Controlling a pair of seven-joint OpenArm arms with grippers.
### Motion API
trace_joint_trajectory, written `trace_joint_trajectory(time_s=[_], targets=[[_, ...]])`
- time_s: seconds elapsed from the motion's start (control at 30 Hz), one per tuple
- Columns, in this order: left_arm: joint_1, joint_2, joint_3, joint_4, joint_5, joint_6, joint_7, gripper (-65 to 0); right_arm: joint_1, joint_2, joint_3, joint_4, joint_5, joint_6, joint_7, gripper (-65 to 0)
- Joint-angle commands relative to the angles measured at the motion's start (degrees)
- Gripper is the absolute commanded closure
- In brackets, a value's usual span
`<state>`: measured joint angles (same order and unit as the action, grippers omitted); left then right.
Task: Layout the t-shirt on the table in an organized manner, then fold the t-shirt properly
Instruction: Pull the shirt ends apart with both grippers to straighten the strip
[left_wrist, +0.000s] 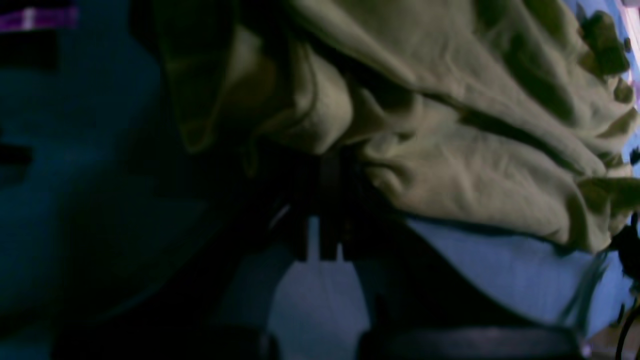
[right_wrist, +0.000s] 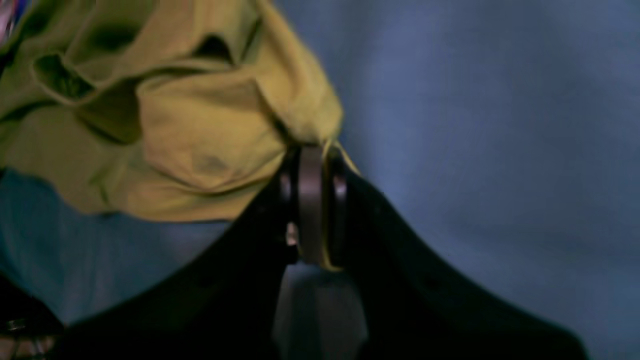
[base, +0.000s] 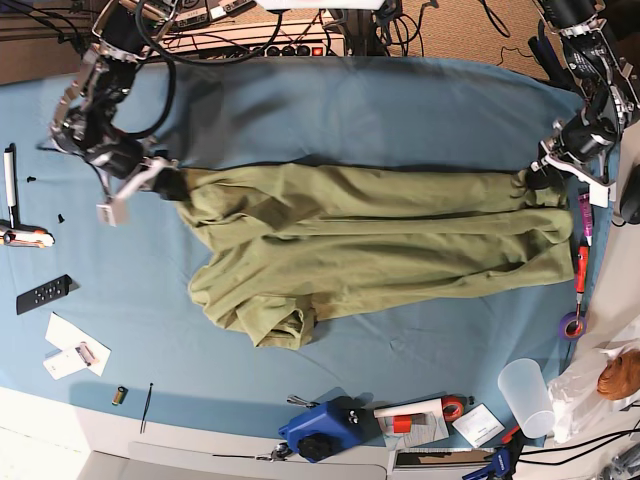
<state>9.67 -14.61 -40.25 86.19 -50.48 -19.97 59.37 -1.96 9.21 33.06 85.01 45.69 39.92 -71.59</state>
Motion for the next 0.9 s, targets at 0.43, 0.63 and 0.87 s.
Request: trace_joint_trajectory(time_s=[0.43,0.63,0.87], targets=[[4.74,-0.68,-1.25,0.57,-2.29,-0.68,5.18,0.0,-1.22,1.25,4.94,0.87,5.09,0.08,-2.27,0.0],[4.92,-1.97,-3.17,0.57,-2.29,-1.01,5.20,0.0,-1.22,1.29,9.44,0.92,5.09,0.08,-2.12,0.0],[4.94,-2.54,-3.17,0.57,-2.29,-1.09,5.35,0.0,-1.55,1.33,10.73,0.92,7.06,0.08,-4.07,0.0]])
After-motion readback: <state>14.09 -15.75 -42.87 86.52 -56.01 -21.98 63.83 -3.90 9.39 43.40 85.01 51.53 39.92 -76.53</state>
